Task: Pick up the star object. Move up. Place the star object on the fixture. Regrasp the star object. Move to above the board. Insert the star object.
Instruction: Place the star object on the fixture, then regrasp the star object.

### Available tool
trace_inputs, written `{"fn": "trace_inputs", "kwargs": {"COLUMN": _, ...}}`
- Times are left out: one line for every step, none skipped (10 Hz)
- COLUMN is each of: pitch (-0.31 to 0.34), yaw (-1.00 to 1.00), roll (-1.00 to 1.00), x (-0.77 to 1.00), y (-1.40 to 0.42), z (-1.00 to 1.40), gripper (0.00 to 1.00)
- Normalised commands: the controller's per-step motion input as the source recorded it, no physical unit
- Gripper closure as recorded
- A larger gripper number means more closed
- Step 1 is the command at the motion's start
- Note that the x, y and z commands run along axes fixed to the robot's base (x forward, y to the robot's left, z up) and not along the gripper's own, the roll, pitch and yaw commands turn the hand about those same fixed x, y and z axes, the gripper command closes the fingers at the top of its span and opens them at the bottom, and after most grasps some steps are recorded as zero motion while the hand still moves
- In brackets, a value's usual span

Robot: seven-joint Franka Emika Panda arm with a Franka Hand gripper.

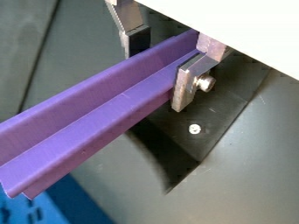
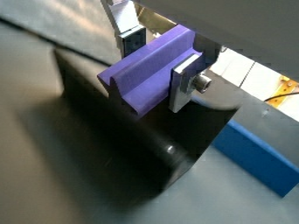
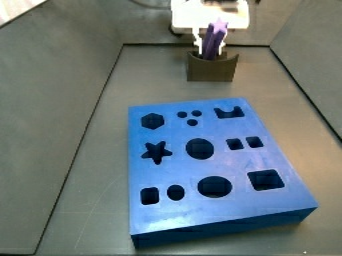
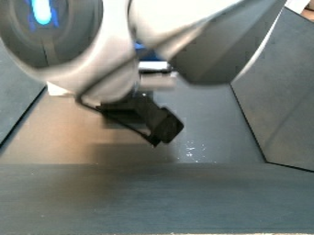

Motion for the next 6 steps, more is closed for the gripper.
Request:
{"fn": "trace_inputs", "kwargs": {"pitch": 0.012, "yaw": -0.08, "roll": -0.17, "x": 0.09, "y": 0.06, "z": -0.21, "gripper": 1.00}}
{"fn": "trace_inputs", "kwargs": {"pitch": 0.000, "yaw": 0.00, "roll": 0.00, "x": 0.00, "y": 0.00, "z": 0.00, "gripper": 0.00}}
{"fn": "trace_inputs", "kwargs": {"pitch": 0.012, "yaw": 0.00, "roll": -0.01, "x": 0.00, "y": 0.00, "z": 1.00, "gripper": 0.00}}
{"fn": "trace_inputs", "kwargs": {"pitch": 0.017, "yaw": 0.01, "roll": 0.00, "x": -0.01, "y": 0.00, "z": 1.00, "gripper": 0.00}}
{"fn": "trace_inputs", "kwargs": {"pitch": 0.024, "yaw": 0.01, "roll": 0.01, "x": -0.02, "y": 0.01, "z": 1.00, "gripper": 0.00}}
{"fn": "trace_inputs", "kwargs": {"pitch": 0.032, "yaw": 0.01, "roll": 0.03, "x": -0.03, "y": 0.00, "z": 1.00, "gripper": 0.00}}
